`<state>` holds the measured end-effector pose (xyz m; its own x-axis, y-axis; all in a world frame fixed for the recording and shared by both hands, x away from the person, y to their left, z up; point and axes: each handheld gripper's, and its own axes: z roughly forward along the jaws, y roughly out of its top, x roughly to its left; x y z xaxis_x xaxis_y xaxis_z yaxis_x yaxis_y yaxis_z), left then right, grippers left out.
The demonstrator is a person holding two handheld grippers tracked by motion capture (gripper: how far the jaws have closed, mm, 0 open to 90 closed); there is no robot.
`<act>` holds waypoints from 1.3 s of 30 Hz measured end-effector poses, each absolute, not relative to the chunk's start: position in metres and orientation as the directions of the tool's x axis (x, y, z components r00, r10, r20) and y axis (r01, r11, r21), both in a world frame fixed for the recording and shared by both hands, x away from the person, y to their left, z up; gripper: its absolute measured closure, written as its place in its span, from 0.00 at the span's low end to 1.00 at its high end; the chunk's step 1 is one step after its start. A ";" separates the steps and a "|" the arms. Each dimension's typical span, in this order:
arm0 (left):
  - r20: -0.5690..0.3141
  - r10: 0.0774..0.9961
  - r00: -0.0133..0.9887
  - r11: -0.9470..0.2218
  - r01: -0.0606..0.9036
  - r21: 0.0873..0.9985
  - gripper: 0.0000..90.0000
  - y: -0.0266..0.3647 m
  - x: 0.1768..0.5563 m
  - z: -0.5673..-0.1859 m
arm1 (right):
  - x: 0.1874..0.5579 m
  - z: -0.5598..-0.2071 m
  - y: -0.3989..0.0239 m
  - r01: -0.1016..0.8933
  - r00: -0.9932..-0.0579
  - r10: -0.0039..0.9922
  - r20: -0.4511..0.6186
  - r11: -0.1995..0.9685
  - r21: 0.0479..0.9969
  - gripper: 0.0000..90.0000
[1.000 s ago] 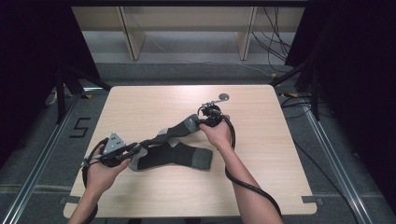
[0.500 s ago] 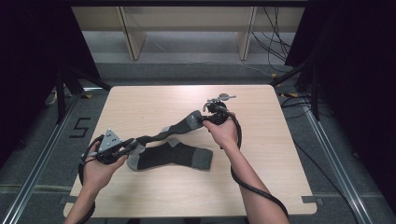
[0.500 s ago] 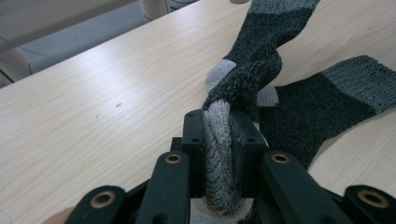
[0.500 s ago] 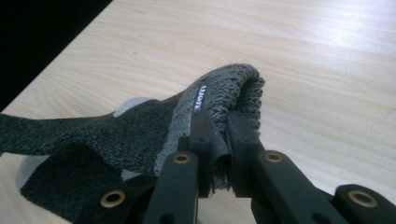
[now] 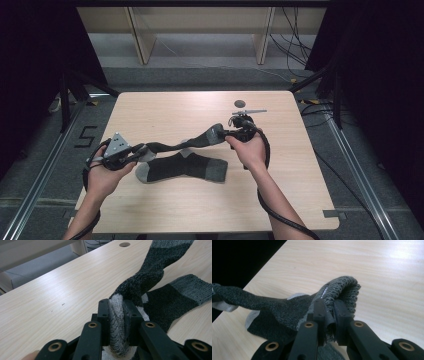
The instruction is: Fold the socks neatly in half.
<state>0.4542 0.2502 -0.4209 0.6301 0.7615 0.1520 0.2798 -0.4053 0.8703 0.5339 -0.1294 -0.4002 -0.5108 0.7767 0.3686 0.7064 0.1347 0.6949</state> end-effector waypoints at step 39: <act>0.193 0.729 0.657 -0.476 0.283 0.833 0.86 0.262 0.483 -0.432 | 0.489 -0.407 -0.125 0.675 -0.513 0.795 0.324 0.140 0.725 0.92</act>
<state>0.4827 0.2623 -0.4317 0.6569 0.7288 0.1934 0.2831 -0.4761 0.8326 0.4888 -0.1250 -0.4066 -0.5134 0.7947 0.3240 0.6746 0.1404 0.7247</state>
